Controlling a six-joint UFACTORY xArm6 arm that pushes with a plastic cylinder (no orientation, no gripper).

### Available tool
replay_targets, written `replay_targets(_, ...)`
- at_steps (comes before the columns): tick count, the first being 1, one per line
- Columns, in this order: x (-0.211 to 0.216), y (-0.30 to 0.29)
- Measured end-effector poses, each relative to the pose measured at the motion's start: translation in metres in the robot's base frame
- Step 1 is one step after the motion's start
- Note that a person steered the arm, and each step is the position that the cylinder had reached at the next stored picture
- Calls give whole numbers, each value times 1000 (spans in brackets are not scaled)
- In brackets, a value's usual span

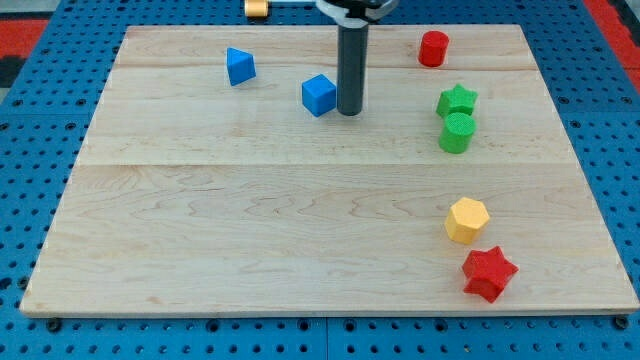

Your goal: Slide the blue cube to the bottom of the blue triangle

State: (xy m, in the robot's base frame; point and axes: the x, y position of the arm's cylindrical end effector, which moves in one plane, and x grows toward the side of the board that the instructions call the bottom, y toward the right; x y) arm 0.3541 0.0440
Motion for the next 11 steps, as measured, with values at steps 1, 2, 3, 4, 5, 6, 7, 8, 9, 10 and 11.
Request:
replay_targets(1, -13, 11)
replay_targets(2, -28, -20)
replay_targets(3, -27, -61)
replay_targets(4, -23, -93)
replay_targets(5, -18, -99)
replay_targets(6, -14, -91)
replay_targets(7, -8, -91)
replay_targets(8, -6, -103)
replay_targets(9, -6, -126)
replay_targets(10, -4, -116)
replay_targets(11, 29, -81)
